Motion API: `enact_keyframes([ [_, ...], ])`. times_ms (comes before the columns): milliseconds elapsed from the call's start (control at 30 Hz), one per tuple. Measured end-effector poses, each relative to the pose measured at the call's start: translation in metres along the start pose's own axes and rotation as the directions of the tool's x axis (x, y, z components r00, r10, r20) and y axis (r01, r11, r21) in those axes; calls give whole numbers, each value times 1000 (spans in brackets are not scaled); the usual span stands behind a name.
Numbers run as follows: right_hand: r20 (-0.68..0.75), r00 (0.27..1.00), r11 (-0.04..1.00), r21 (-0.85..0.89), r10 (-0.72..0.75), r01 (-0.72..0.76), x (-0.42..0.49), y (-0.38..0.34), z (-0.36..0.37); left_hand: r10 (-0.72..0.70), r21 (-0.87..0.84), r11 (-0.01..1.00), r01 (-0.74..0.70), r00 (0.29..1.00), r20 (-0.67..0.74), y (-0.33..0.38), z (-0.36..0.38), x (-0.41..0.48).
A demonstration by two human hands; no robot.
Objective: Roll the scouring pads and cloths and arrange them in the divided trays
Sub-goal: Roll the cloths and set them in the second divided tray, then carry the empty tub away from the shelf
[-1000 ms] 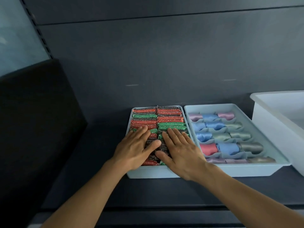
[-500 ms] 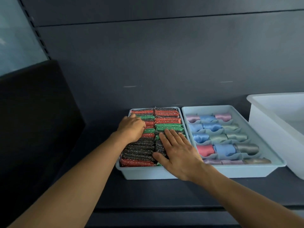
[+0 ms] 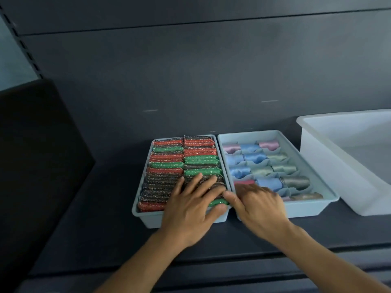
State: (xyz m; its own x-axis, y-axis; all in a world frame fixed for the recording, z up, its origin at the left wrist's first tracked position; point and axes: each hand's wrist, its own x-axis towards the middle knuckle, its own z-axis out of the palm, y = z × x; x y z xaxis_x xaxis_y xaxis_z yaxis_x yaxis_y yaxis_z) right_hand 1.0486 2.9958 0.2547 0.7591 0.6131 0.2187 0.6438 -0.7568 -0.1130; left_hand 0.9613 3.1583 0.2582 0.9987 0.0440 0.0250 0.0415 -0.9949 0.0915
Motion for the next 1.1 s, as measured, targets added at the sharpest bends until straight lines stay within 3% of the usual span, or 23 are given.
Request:
enact_keyframes([
  [133, -11, 996, 996, 0, -86, 86, -1, 8, 2, 32, 37, 999, -33, 999, 40, 0, -2, -1],
  [267, -7, 988, 988, 5, -156, 156, 2, 10, 2, -19, 106, 994, 20, 1000, -11, 4, 2, 3],
  [467, 222, 960, 973, 188, -172, 131, 1, 18, -8, -84, 123, 989, 82, 996, 8, 11, 5, 5],
  [700, 190, 942, 961, 50, -278, 273, -20, 34, -10, -88, 102, 990, 95, 994, -64, 44, 15, 1],
  [767, 209, 929, 950, 130, -306, 284, -18, 34, -14, -111, 93, 989, 117, 991, -70, 46, 13, 3],
  [833, 154, 927, 897, 348, -342, 273, -21, 40, -24, -122, 81, 989, 125, 991, -48, 47, 11, 0],
  [900, 19, 967, 904, 362, -252, 229, -30, 61, -36, -144, 54, 988, 144, 990, -11, 49, 8, -3],
  [1000, -260, 966, 999, 51, -1, 15, -46, 117, -58, -252, -43, 966, 255, 966, 67, 60, 0, 0],
  [1033, -253, 965, 995, -45, 77, -91, -49, 136, -65, -285, -84, 953, 292, 955, 80, 68, -2, 4],
  [1100, -87, 959, 947, -159, 269, -280, -52, 164, -78, -290, -158, 942, 295, 956, 54, 91, -7, 15],
])
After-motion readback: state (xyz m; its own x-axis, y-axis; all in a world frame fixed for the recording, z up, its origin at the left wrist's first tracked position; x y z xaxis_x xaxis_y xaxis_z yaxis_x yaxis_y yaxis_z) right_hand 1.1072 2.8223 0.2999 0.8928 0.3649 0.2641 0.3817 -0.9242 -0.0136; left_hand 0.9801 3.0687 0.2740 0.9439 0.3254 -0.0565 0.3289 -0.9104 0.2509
